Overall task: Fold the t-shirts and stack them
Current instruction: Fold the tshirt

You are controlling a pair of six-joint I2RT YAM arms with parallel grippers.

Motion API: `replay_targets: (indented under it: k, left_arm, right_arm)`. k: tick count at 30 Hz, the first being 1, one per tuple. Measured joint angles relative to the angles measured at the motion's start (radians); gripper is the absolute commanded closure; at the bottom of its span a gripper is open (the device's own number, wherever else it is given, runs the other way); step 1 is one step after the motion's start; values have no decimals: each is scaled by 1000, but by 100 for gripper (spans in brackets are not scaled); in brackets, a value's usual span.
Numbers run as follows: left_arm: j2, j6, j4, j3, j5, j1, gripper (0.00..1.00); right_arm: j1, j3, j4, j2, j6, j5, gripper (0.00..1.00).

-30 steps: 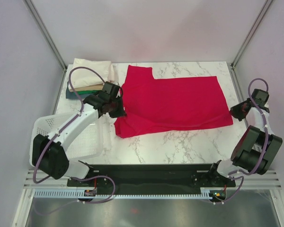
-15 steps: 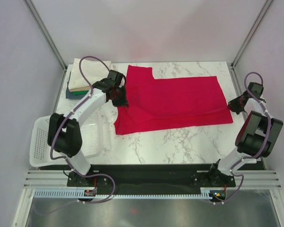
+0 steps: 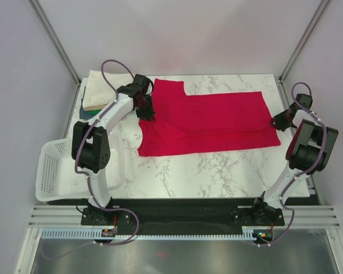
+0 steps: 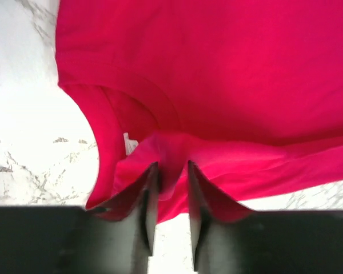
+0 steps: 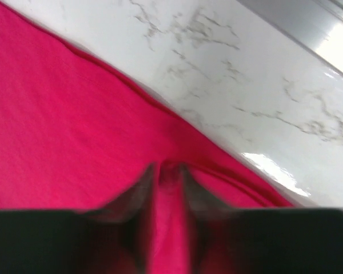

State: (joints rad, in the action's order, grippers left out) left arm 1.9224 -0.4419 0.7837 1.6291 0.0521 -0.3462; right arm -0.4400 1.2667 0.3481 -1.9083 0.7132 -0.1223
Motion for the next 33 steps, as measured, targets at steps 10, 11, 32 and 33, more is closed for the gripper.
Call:
replay_targets:
  k: [10, 11, 32, 33]
  left_arm:
    - [-54, 2, 104, 164, -18, 26, 25]
    - [-99, -3, 98, 125, -18, 24, 26]
    - [-621, -332, -373, -883, -20, -5, 21]
    - [-605, -342, -397, -887, -21, -6, 21]
  right_arm:
    - [8, 109, 64, 70, -40, 53, 14]
    - [3, 83, 71, 115, -47, 60, 13]
    - [-164, -484, -89, 363, -104, -111, 23]
    - [-161, -475, -106, 349, -100, -113, 23]
